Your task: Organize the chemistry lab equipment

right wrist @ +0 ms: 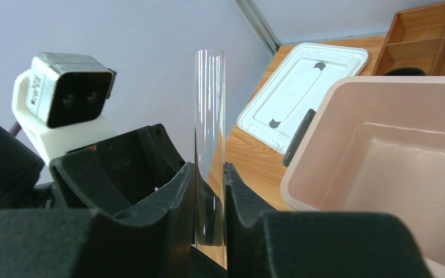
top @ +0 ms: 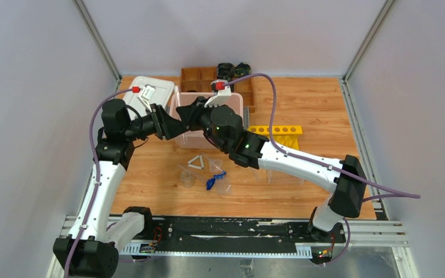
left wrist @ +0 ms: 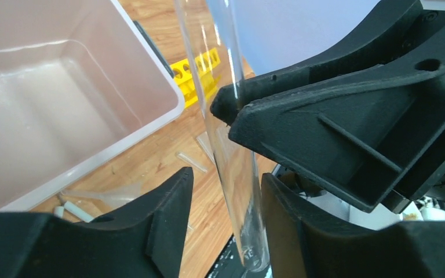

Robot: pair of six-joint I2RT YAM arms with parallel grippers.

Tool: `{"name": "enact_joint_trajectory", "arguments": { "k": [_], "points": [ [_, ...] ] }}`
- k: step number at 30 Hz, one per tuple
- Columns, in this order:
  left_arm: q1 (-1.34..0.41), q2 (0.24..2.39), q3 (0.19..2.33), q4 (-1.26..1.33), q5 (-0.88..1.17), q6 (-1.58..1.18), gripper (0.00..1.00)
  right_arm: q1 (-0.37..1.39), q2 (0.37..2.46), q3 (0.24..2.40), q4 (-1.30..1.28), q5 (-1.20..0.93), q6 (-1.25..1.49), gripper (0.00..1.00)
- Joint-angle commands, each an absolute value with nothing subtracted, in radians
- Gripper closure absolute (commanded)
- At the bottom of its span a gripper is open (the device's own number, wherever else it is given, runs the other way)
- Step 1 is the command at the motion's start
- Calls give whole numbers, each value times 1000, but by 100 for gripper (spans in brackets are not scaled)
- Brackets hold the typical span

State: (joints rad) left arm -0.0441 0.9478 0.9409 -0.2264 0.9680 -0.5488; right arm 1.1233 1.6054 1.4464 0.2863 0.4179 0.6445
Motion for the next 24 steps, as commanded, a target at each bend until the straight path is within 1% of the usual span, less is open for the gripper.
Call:
{"name": "enact_joint_trajectory", "arguments": {
  "k": [1, 5, 7, 8, 9, 11, 14, 15, 19, 24],
  "points": [
    [-55, 938, 922, -201, 1004, -551, 52, 1138, 1594, 1428, 374, 392, 691, 100],
    [-56, 937, 929, -244, 1002, -496, 69, 1136, 1575, 1412, 365, 368, 685, 100],
    [-56, 934, 934, -260, 1004, -465, 78, 1125, 1563, 1417, 315, 343, 691, 100],
    [-55, 932, 940, -274, 1004, -443, 83, 1117, 1557, 1421, 285, 322, 699, 98],
    [-55, 930, 945, -292, 1007, -418, 85, 1106, 1550, 1428, 247, 302, 706, 92],
    [-56, 928, 959, -346, 1014, -337, 90, 1072, 1544, 1465, 123, 228, 731, 75],
    [-55, 928, 981, -434, 1019, -214, 95, 1009, 1548, 1523, -26, 64, 742, 56],
    [-56, 927, 986, -458, 1023, -181, 97, 992, 1552, 1540, -76, -11, 736, 52],
    [-56, 917, 994, -501, 1040, -99, 99, 959, 1574, 1626, -218, -142, 672, 40],
    [-55, 902, 992, -515, 1041, -62, 100, 943, 1599, 1691, -272, -250, 640, 39]
  ]
}}
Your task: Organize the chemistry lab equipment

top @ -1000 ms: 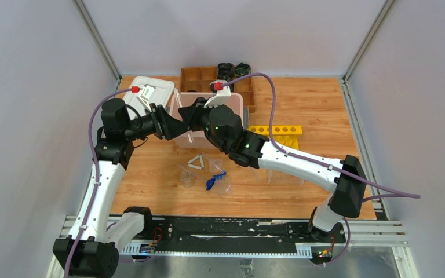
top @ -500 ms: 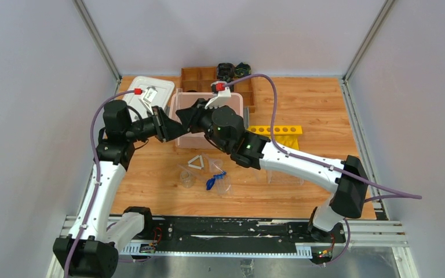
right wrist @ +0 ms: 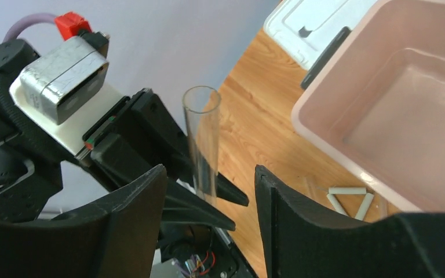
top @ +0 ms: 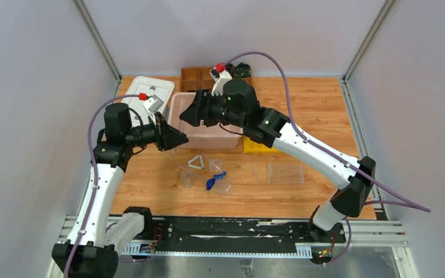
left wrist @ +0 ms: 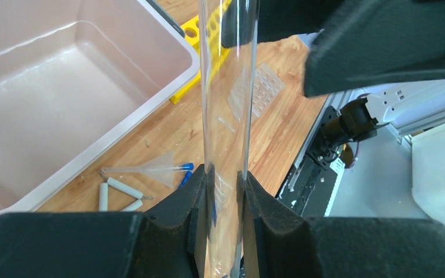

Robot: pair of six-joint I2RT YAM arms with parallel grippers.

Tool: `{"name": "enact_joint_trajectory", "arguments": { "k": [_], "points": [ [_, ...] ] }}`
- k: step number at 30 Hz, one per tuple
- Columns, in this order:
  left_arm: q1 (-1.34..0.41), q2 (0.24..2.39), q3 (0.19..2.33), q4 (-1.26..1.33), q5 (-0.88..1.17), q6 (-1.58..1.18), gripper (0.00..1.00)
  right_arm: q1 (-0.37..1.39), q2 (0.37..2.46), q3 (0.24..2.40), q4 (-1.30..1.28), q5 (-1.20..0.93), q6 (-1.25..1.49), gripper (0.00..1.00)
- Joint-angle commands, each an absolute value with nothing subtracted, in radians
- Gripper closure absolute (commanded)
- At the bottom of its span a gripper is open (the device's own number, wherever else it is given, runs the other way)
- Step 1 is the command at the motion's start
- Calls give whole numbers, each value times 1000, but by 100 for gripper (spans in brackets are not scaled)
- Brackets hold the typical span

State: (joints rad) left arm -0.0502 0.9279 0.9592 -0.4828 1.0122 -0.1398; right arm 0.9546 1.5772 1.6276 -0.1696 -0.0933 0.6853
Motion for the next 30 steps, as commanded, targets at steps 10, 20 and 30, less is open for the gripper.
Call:
{"name": "enact_joint_trajectory", "arguments": {
  "k": [10, 20, 30],
  "points": [
    [-56, 872, 981, -542, 1045, -26, 100, 938, 1679, 1783, -308, -294, 635, 54],
    [-55, 858, 959, -567, 1041, -10, 96, 924, 1667, 1779, -326, -272, 591, 88],
    [-56, 891, 1033, -680, 845, -46, 0, 845, 1540, 1714, -458, -44, 375, 100]
  ]
}}
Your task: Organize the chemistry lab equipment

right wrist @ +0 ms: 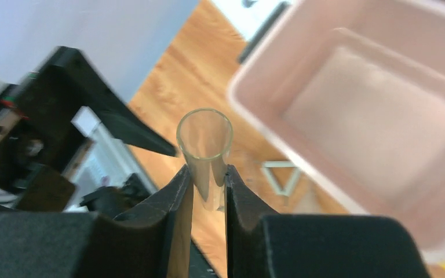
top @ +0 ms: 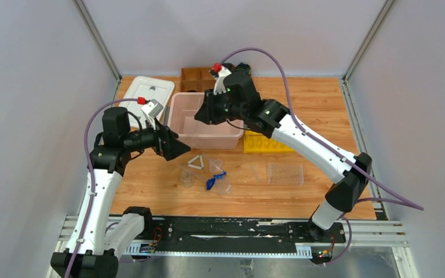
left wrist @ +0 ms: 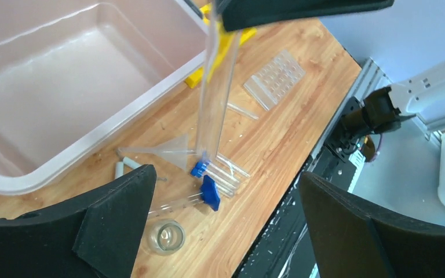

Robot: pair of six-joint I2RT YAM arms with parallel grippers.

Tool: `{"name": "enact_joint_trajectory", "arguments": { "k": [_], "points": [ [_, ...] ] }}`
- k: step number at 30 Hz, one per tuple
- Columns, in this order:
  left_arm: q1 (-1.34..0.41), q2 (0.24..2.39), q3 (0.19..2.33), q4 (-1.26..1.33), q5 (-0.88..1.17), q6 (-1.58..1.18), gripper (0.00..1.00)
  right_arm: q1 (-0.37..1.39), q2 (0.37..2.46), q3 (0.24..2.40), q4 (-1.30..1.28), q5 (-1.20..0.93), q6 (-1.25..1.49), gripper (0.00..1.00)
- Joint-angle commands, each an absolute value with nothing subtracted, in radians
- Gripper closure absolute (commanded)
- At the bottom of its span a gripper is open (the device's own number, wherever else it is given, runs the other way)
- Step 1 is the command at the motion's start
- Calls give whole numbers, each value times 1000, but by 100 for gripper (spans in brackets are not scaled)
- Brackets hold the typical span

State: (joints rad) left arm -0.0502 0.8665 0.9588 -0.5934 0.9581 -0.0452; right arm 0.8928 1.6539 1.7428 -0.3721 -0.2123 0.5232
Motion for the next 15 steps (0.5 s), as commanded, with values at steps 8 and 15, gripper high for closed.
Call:
{"name": "enact_joint_trajectory", "arguments": {
  "k": [8, 15],
  "points": [
    [-56, 1032, 1160, -928, 549, 180, 0, 767, 1308, 1435, -377, 368, 99, 100],
    [-55, 1085, 1199, -930, 522, 178, 0, 697, 1215, 1199, -163, 473, 18, 100]
  ]
}}
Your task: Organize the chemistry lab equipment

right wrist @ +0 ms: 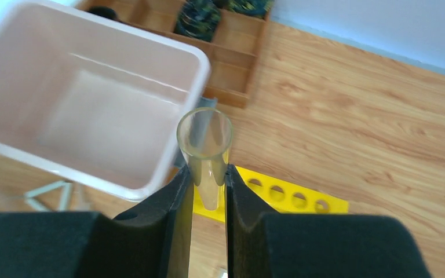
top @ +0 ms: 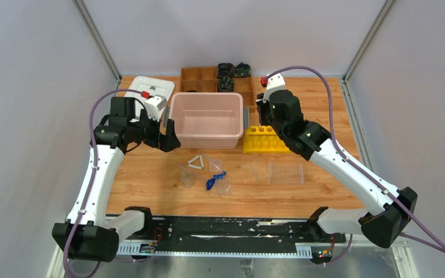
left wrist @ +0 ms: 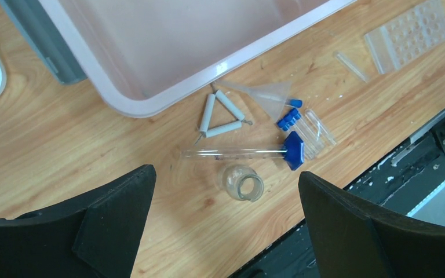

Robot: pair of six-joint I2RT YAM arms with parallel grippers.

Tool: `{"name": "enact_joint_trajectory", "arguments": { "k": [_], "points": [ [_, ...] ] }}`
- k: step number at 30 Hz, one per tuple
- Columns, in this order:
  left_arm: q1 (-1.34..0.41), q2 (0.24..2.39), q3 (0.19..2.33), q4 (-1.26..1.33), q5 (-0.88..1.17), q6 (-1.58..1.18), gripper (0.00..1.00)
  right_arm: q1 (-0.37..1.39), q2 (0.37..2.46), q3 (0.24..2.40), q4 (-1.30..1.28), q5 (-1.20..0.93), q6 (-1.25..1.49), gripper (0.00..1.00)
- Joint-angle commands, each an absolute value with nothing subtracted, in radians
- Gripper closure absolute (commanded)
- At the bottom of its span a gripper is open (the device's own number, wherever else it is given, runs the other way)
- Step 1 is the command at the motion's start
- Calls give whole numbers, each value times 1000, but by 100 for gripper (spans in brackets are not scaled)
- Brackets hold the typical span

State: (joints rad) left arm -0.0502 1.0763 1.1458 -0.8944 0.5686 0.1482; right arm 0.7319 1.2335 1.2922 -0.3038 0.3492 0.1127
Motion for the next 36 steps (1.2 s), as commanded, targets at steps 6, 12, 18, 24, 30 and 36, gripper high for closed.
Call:
{"name": "enact_joint_trajectory", "arguments": {
  "k": [6, 12, 18, 24, 30, 36],
  "points": [
    [-55, 1103, 1217, -930, 462, 183, 0, 653, 1215, 1078, 18, 492, 4, 100],
    [-55, 1081, 1221, -930, 453, 194, 0, 592, 1250, 1038, 61, 467, 28, 100],
    [-56, 1080, 1225, -930, 446, 193, 0, 546, 1247, 962, 122, 428, 91, 100],
    [-55, 1073, 1228, -930, 445, 191, 0, 532, 1243, 900, 167, 405, 137, 100],
    [-55, 1068, 1224, -930, 443, 191, 0, 522, 1247, 873, 183, 389, 162, 100],
    [-55, 1059, 1222, -930, 440, 191, 0, 514, 1252, 851, 206, 387, 165, 100]
  ]
}}
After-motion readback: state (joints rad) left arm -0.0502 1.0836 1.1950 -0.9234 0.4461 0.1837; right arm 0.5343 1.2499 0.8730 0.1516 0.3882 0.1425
